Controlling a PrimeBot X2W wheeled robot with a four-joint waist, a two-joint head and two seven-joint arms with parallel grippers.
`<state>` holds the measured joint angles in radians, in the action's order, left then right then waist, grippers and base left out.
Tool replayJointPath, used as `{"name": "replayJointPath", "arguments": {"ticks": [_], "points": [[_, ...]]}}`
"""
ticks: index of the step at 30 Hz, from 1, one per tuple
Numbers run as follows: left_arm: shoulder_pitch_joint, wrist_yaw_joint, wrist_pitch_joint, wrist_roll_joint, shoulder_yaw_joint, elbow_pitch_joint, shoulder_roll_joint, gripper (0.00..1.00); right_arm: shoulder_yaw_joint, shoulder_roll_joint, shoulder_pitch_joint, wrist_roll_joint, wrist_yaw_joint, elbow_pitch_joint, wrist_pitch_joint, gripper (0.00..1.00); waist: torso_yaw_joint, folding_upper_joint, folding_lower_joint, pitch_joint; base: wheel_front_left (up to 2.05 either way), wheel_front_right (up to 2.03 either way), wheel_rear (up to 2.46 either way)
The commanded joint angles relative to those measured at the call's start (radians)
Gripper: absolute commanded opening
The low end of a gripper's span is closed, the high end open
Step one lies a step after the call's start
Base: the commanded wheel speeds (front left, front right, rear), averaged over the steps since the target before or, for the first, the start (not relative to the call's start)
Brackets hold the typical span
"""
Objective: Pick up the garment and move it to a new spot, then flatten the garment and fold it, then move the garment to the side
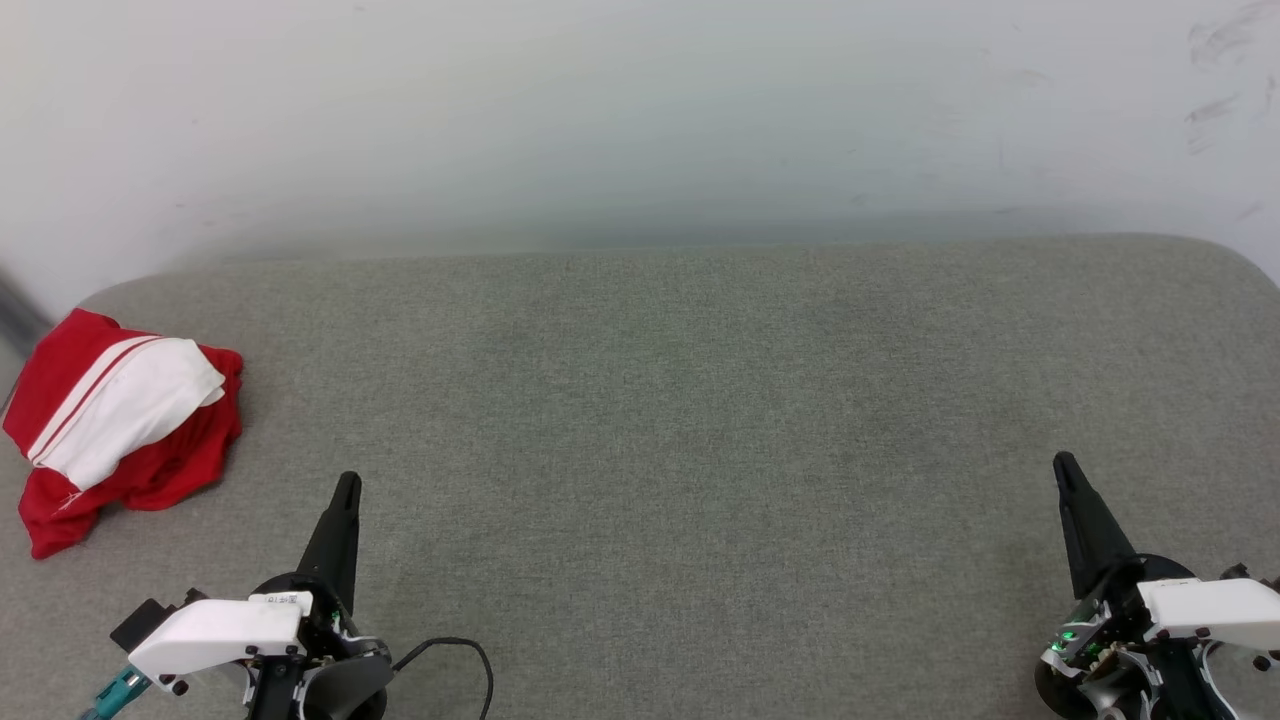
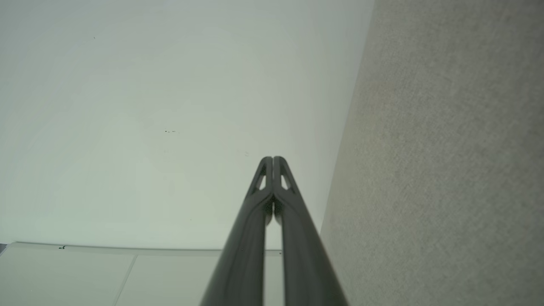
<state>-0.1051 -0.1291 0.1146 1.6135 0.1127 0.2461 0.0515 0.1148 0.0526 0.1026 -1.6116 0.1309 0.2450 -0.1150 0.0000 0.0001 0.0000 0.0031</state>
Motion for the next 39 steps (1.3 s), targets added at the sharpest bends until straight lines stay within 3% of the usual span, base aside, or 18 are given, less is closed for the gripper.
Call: {"name": "replayJointPath", "arguments": {"ticks": [1,29,30,39], "points": [[-0.008,-0.003,0.002,-0.002,0.003,0.0,-0.002,0.0,-0.001,-0.005,0.011,-0.003,0.0,0.001,0.0,0.0,0.0,-0.0001,0.0,0.0,0.0,0.0,0.0],[-0.008,-0.003,0.002,-0.002,0.003,0.0,-0.002,0.0,-0.001,-0.005,0.011,-0.003,0.0,0.001,0.0,0.0,0.0,-0.0001,0.0,0.0,0.0,0.0,0.0],[0.0,0.0,0.0,0.0,0.0,0.0,0.0,1.0,0.0,0.0,0.0,0.0,0.0,0.0,0.0,1.0,0.0,-0.0001,0.0,0.0,0.0,0.0,0.0],[0.034,0.001,-0.023,-0.014,-0.013,0.016,-0.003,1.0,-0.019,0.0,-0.032,0.017,0.0,0.019,0.023,1.0,0.0,-0.0001,0.0,0.001,0.0,0.0,0.0]]}}
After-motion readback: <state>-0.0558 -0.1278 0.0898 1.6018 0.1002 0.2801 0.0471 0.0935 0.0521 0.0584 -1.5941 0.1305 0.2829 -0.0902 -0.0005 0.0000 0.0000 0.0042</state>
